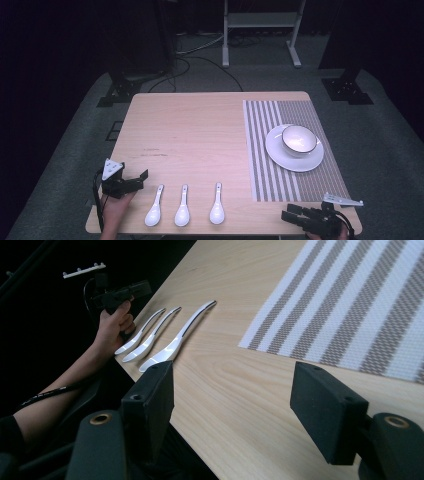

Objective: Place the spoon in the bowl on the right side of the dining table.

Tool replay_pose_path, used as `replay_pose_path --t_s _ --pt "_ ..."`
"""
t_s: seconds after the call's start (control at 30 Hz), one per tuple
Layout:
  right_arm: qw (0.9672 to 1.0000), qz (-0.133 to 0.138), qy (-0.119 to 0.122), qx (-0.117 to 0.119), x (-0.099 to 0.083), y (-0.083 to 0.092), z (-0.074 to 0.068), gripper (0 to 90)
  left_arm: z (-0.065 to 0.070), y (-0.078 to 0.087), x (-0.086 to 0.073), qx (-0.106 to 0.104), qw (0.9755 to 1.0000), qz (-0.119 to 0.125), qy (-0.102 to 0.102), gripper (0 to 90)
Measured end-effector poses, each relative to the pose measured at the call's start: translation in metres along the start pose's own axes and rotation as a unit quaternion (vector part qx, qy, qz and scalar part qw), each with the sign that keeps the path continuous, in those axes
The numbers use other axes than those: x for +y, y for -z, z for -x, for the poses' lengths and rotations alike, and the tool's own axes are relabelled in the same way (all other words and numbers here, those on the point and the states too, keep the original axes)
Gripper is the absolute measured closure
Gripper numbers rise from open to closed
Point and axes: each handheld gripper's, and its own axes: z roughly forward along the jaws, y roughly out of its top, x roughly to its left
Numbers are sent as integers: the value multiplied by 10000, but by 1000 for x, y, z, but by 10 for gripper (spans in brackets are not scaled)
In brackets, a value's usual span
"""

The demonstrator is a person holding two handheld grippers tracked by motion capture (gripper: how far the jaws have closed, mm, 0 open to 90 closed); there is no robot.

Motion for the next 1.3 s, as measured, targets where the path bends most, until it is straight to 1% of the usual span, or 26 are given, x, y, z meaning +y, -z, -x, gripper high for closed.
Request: replay_pose_path --t_s 0.03,0.07,0.1,0.13,0.17,0.37,0.4,0.47,0.5,0.53,0.57,0.8,0.87,0.9,1.0,1.03,1.1,1.3 --pt "10000 -80 39 9 2 -5 -3 330 0 0 0 4 10000 1 13 5" --pt "10000 -80 39 9 2 -5 -3 330 0 0 0 4 10000 1 13 6" --pt "9998 -167 64 12 3 -10 -4 330 0 0 0 -8 10000 -3 11 6" --pt "9998 -167 64 12 3 -10 -4 330 0 0 0 -8 10000 -3 11 5" --pt "9997 -241 80 32 4 -16 -5 330 0 0 0 -6 10000 -15 -6 6" --pt "9994 -325 91 74 8 -26 -7 330 -1 0 0 -1 10000 -27 -2 6" --pt "9992 -378 122 108 10 -31 -10 330 0 0 0 2 10000 -27 1 6" --pt "9990 -402 147 121 12 -33 -11 330 0 0 0 2 10000 -25 0 5" --pt "9987 -455 188 128 14 -38 -13 330 0 0 0 -2 10000 -22 0 5" --pt "9987 -455 188 128 14 -38 -13 330 0 0 0 -2 10000 -22 0 5" --pt "9984 -510 195 141 16 -43 -15 330 0 0 0 -4 10000 -18 3 6" --pt "9967 -735 270 209 23 -60 -22 330 -1 0 0 -13 10000 -17 13 6" --pt "9966 -750 281 217 24 -61 -23 330 -1 0 0 -12 10000 -19 8 6" --pt "9960 -804 281 275 27 -66 -25 330 -1 0 0 -11 10000 -17 10 5" --pt "9955 -852 301 294 30 -71 -28 330 -1 0 0 -13 10000 -15 9 5" --pt "9950 -898 317 314 33 -75 -30 330 -1 0 0 -15 10000 -14 9 5" --pt "9948 -909 341 318 34 -77 -31 330 -1 0 0 -15 10000 -22 1 6" --pt "9929 -1082 373 331 44 -95 -37 330 -1 0 0 -23 10000 -21 7 6"
